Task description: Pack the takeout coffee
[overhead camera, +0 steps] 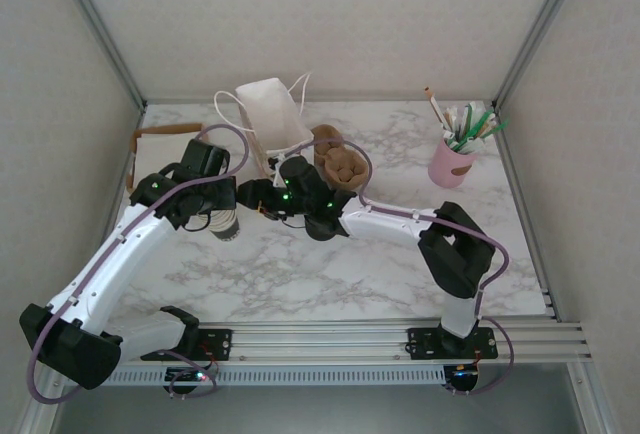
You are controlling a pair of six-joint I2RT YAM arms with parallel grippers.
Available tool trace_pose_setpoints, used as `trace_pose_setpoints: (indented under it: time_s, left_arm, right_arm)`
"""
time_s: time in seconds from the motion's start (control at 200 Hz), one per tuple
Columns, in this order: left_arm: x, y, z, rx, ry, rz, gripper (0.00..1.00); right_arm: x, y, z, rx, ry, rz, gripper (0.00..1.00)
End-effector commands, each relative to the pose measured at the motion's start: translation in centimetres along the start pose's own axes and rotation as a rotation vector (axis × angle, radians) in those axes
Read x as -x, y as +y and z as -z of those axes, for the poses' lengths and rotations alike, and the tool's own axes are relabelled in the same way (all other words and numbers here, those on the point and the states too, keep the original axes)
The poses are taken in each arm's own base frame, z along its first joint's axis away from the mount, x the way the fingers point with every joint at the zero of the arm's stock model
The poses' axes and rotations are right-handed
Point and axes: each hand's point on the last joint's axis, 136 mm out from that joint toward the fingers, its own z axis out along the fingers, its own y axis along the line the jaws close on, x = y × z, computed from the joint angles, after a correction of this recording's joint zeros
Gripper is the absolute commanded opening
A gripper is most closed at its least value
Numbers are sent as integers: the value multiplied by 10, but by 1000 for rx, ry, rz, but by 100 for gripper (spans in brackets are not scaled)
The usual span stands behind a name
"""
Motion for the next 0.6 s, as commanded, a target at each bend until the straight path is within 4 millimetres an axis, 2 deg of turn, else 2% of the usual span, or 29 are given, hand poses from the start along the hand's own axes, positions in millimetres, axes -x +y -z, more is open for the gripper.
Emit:
trace_pose_setpoints:
  time_s: [0.0, 0.34, 0.596]
  left_arm:
    - [4, -2, 8, 1, -3, -17, 0]
    - [6, -5, 10, -9, -5, -18, 0]
    - [4, -8, 7, -17, 14, -17, 0]
  right_arm:
    - [-7, 4, -10, 56, 22, -26, 49]
    - [-9, 2, -10, 105, 18, -62, 48]
    - [-19, -1, -10, 147, 11, -81, 50]
